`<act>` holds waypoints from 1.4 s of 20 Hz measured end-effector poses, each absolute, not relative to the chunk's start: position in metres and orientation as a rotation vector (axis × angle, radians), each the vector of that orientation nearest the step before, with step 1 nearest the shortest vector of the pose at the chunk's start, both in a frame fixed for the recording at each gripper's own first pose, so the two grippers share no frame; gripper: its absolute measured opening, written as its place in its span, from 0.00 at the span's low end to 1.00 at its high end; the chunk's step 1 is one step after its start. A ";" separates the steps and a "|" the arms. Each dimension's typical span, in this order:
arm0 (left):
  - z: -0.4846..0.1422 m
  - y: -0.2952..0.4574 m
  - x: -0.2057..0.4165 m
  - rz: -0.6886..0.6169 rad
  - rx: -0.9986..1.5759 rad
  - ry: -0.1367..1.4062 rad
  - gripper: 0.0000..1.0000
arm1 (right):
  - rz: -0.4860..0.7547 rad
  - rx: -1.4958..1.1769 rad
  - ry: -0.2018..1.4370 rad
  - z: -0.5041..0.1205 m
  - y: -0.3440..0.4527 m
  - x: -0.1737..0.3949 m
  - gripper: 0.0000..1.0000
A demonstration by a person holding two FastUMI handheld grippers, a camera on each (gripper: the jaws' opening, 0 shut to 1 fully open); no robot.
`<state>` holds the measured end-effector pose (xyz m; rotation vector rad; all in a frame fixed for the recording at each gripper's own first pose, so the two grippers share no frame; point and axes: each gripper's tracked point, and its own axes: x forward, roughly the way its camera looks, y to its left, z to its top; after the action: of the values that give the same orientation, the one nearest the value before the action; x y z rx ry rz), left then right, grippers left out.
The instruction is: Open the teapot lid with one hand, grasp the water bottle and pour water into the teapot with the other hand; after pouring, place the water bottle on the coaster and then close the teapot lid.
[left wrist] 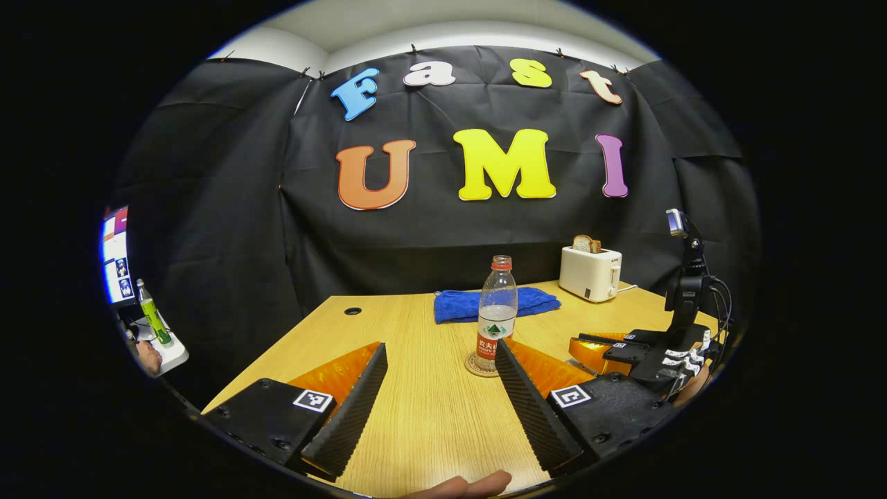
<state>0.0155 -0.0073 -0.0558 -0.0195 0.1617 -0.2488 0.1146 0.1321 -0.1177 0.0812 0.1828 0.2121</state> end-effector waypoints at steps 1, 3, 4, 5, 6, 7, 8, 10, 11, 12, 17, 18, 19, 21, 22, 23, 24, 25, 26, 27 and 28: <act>-0.055 -0.008 0.016 -0.250 -0.024 0.160 0.98 | 0.210 0.075 0.180 -0.116 0.131 0.111 0.15; -0.054 -0.007 0.016 -0.249 -0.033 0.162 0.98 | 0.229 0.065 0.174 -0.108 0.133 0.102 0.46; -0.054 -0.007 0.014 -0.249 -0.034 0.161 0.98 | 0.251 0.066 0.174 -0.105 0.136 0.096 0.55; -0.052 -0.008 0.015 -0.251 -0.032 0.159 0.98 | 0.265 0.066 0.168 -0.098 0.137 0.091 0.76; -0.053 -0.009 0.015 -0.254 -0.027 0.155 0.98 | 0.265 0.064 0.159 -0.093 0.134 0.084 0.83; -0.052 -0.010 0.015 -0.259 -0.019 0.147 0.98 | 0.256 0.060 0.146 -0.085 0.130 0.080 0.83; -0.052 -0.010 0.015 -0.260 -0.011 0.142 0.98 | 0.248 0.058 0.131 -0.078 0.126 0.075 0.85; -0.054 -0.004 0.018 -0.241 -0.005 0.145 0.98 | 0.236 0.045 0.107 -0.065 0.118 0.064 0.91; -0.054 -0.004 0.018 -0.237 -0.010 0.147 1.00 | 0.239 0.032 0.095 -0.058 0.115 0.057 0.91; -0.054 -0.005 0.018 -0.238 -0.018 0.149 0.98 | 0.239 0.024 0.080 -0.050 0.110 0.050 0.91; -0.049 -0.004 0.016 -0.231 -0.034 0.143 0.98 | 0.175 0.020 -0.027 -0.006 0.070 0.014 0.96; -0.047 -0.002 0.015 -0.222 -0.034 0.138 0.98 | 0.138 0.020 -0.055 0.006 0.054 0.005 0.96; -0.044 0.000 0.013 -0.211 -0.041 0.133 0.98 | 0.110 0.018 -0.077 0.015 0.042 -0.003 0.95; -0.040 -0.004 0.008 -0.212 -0.053 0.126 0.98 | 0.053 0.013 -0.110 0.028 0.019 -0.018 0.95; -0.036 -0.008 0.005 -0.218 -0.050 0.118 0.98 | 0.009 -0.001 -0.118 0.030 0.002 -0.027 0.96; -0.029 -0.008 0.002 -0.215 -0.040 0.095 0.98 | -0.012 -0.006 -0.125 0.031 -0.008 -0.034 0.95; -0.023 -0.009 0.000 -0.208 -0.033 0.073 0.98 | -0.022 0.003 -0.134 0.029 -0.020 -0.046 0.95; -0.021 -0.010 -0.001 -0.204 -0.041 0.068 0.98 | -0.031 0.016 -0.130 0.024 -0.030 -0.050 0.96; -0.020 -0.014 -0.002 -0.208 -0.060 0.065 0.98 | -0.037 0.025 -0.121 0.019 -0.036 -0.050 0.96; -0.016 -0.015 -0.002 -0.200 -0.090 0.064 0.99 | -0.045 0.049 -0.096 0.011 -0.045 -0.048 0.96; -0.018 -0.016 -0.001 -0.194 -0.094 0.064 0.99 | -0.059 0.053 -0.086 0.008 -0.051 -0.045 0.96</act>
<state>-0.0009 -0.0162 -0.0179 -0.0937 0.0642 -0.1942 -0.0452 -0.0514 0.0078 0.0525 -0.0861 -0.0594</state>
